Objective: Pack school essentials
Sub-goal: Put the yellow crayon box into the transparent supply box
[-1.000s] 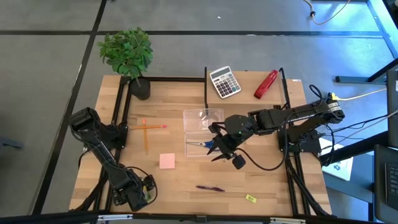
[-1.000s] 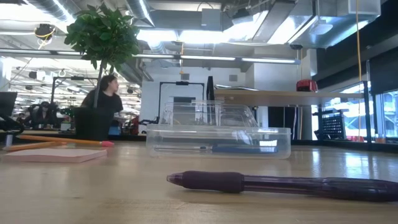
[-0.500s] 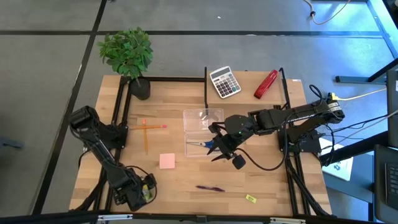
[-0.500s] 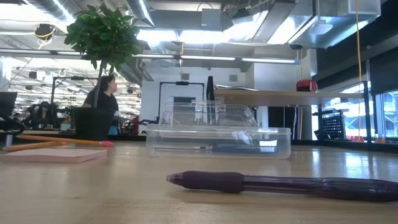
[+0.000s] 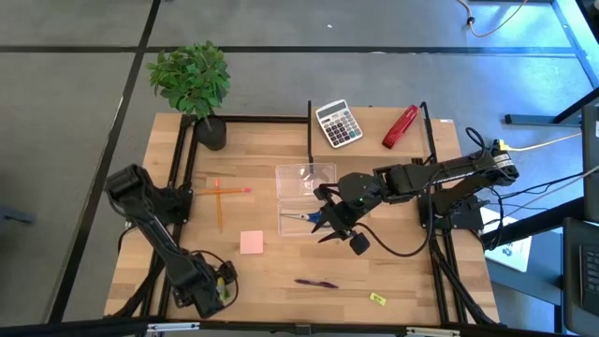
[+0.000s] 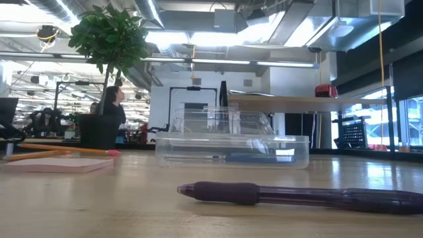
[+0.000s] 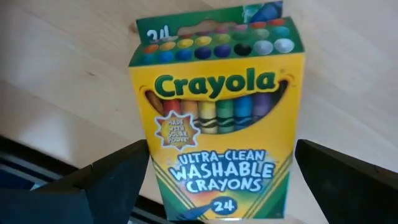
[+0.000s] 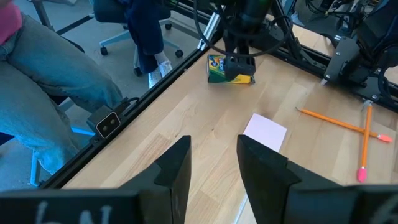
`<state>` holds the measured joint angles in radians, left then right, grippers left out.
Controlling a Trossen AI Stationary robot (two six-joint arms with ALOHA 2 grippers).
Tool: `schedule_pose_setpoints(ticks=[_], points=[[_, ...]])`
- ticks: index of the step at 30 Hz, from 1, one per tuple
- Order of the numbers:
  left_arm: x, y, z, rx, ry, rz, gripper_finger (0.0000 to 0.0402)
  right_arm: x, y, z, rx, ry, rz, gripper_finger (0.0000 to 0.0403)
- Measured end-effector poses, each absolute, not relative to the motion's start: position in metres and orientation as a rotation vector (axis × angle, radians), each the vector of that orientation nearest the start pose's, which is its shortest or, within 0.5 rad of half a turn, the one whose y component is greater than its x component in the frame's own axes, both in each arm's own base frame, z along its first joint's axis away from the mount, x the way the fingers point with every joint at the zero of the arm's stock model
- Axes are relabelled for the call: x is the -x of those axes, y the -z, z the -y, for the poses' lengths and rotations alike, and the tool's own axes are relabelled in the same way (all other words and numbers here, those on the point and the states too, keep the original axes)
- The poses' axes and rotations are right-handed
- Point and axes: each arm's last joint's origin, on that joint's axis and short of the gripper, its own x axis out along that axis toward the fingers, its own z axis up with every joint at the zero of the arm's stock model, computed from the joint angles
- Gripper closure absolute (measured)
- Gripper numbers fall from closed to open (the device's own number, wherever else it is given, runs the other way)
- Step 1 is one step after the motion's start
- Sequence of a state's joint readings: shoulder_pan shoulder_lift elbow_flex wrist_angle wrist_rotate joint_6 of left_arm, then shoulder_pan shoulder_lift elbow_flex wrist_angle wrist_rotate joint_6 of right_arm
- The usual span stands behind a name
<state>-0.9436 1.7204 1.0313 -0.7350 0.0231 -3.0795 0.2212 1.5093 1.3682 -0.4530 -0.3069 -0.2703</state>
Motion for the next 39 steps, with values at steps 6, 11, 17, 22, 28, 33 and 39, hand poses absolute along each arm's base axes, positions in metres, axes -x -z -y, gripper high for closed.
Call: schedule_pose_setpoints(ticks=[6, 11, 17, 22, 28, 33, 39], points=[[-0.178, -0.148, 0.248, 1.726, -1.542, -1.0, 0.0004, -0.324, -0.339, -0.082, 0.23, -0.59, -0.527, 0.027], [-0.179, -0.142, 0.25, 1.708, -1.557, -0.991, 0.0004, -0.324, -0.339, -0.082, 0.23, -0.59, -0.527, 0.027], [-0.179, -0.142, 0.25, 1.71, -1.55, -0.981, 0.0004, -0.324, -0.339, -0.082, 0.23, -0.59, -0.527, 0.027], [-0.18, -0.142, 0.249, 1.712, -1.549, -0.979, 0.0004, -0.324, -0.339, -0.082, 0.23, -0.59, -0.527, 0.027], [-0.18, -0.142, 0.249, 1.71, -1.551, -0.977, 0.0005, -0.324, -0.339, -0.082, 0.23, -0.59, -0.528, 0.027], [-0.181, -0.142, 0.248, 1.712, -1.575, -0.995, 0.0005, -0.324, -0.339, -0.082, 0.23, -0.59, -0.527, 0.027], [-0.18, -0.141, 0.246, 1.554, -1.446, -1.117, 0.0005, -0.324, -0.339, -0.082, 0.23, -0.59, -0.527, 0.027]])
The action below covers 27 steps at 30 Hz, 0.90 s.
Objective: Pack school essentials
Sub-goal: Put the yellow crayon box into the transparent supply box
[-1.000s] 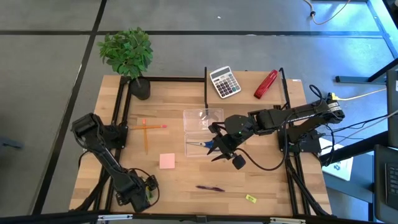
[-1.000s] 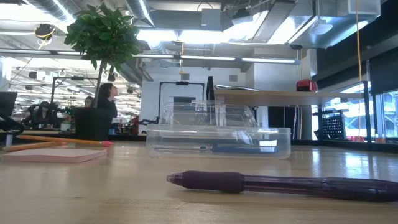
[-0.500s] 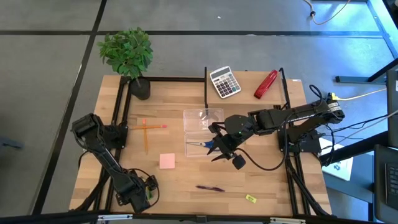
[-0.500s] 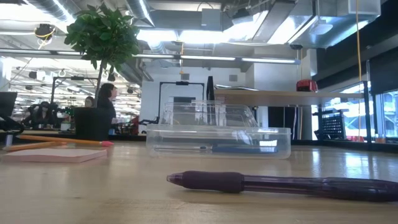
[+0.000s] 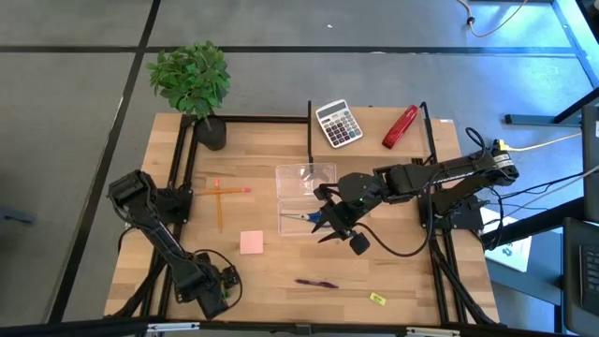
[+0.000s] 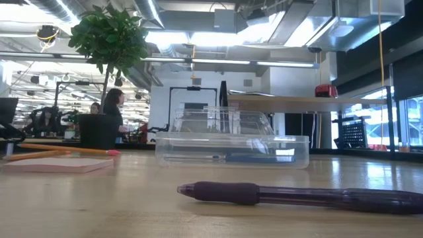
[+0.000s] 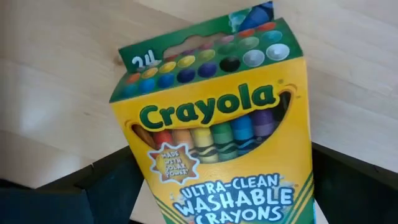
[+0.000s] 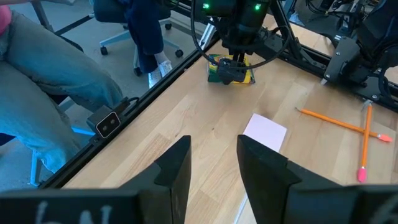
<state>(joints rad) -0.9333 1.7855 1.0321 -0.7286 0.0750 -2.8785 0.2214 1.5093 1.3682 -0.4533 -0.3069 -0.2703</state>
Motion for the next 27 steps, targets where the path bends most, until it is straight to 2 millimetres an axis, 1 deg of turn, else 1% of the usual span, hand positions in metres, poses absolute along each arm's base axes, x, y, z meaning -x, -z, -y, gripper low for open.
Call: schedule_pose_setpoints(ticks=[4, 10, 15, 27], points=[[-0.181, -0.141, 0.245, 1.58, -1.456, -1.086, 0.0005, -0.324, -0.339, -0.082, 0.23, -0.59, -0.527, 0.027], [-0.186, -0.141, 0.242, 1.607, -1.5, -1.097, 0.0005, -0.324, -0.339, -0.082, 0.23, -0.59, -0.527, 0.027], [-0.186, -0.142, 0.242, 1.6, -1.505, -1.094, 0.0005, -0.324, -0.339, -0.082, 0.23, -0.59, -0.527, 0.027], [-0.174, -0.14, 0.247, 1.549, -1.452, -1.031, 0.0005, -0.324, -0.339, -0.082, 0.23, -0.59, -0.527, 0.027]])
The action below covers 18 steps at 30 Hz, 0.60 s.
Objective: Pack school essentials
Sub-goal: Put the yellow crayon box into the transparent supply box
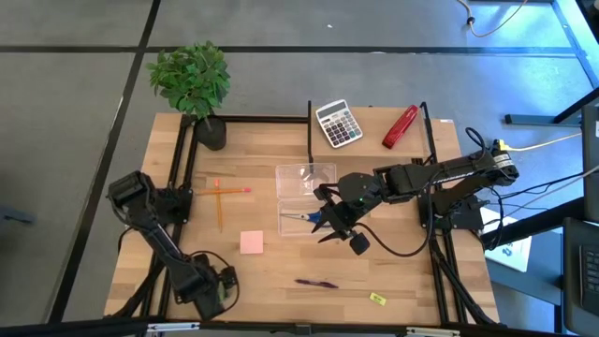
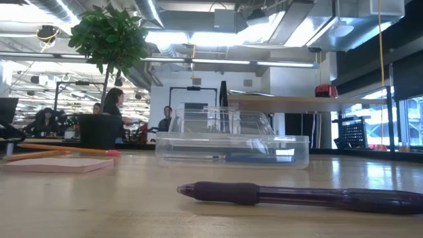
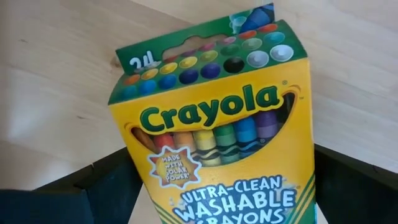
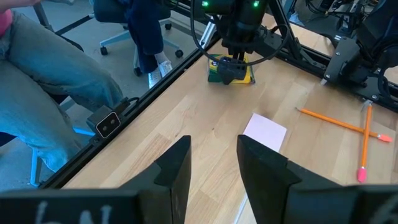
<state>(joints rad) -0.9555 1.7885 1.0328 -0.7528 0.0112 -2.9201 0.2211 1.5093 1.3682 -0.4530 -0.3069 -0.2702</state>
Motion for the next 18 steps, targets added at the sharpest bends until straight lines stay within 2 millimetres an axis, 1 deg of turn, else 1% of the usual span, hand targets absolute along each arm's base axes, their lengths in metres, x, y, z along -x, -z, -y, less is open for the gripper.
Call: schedule_pose_setpoints(ticks=[4, 13, 18], points=[[-0.1722, -0.1402, 0.248, 1.544, -1.452, -1.025, 0.0015, -0.3238, -0.3384, -0.0817, 0.23, -0.59, -0.528, 0.027], [-0.1713, -0.1403, 0.2464, 1.532, -1.471, -1.016, 0.0082, -0.3238, -0.3384, -0.0817, 0.23, -0.59, -0.528, 0.027], [-0.1711, -0.1405, 0.2462, 1.507, -1.449, -1.036, 0.0086, -0.3238, -0.3384, -0.0817, 0.23, -0.59, -0.528, 0.027]])
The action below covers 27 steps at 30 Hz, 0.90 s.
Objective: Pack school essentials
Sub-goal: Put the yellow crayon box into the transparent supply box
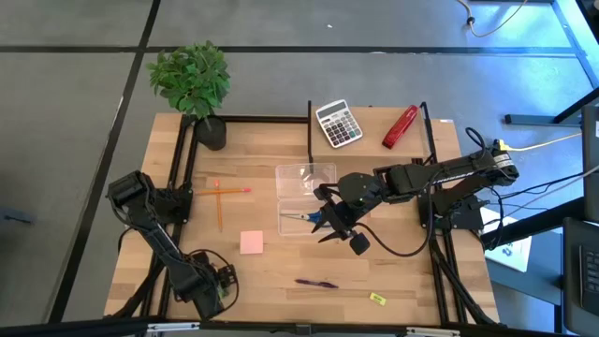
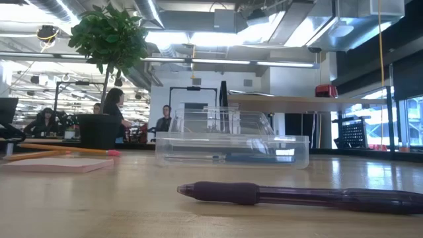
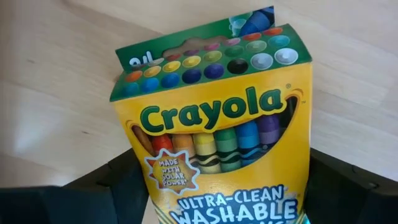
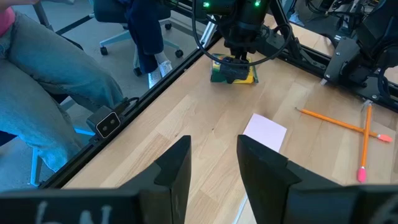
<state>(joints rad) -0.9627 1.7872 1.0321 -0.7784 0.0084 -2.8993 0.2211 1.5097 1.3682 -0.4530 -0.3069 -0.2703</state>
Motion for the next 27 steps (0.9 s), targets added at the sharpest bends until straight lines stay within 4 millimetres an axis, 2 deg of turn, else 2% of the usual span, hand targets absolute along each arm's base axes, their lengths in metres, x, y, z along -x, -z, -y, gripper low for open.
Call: schedule_pose_setpoints(ticks=[6, 18, 27], points=[[-0.1709, -0.1405, 0.2455, 1.453, -1.396, -1.055, 0.0083, -0.3238, -0.3384, -0.0817, 0.23, -0.59, -0.528, 0.027], [-0.1712, -0.1405, 0.2436, 1.16, -1.119, -1.186, 0.0082, -0.3238, -0.3384, -0.0818, 0.23, -0.59, -0.528, 0.027], [-0.1725, -0.1407, 0.2421, 0.98, -0.955, -1.196, 0.0082, -0.3238, -0.3384, -0.0817, 0.23, -0.59, -0.528, 0.027]])
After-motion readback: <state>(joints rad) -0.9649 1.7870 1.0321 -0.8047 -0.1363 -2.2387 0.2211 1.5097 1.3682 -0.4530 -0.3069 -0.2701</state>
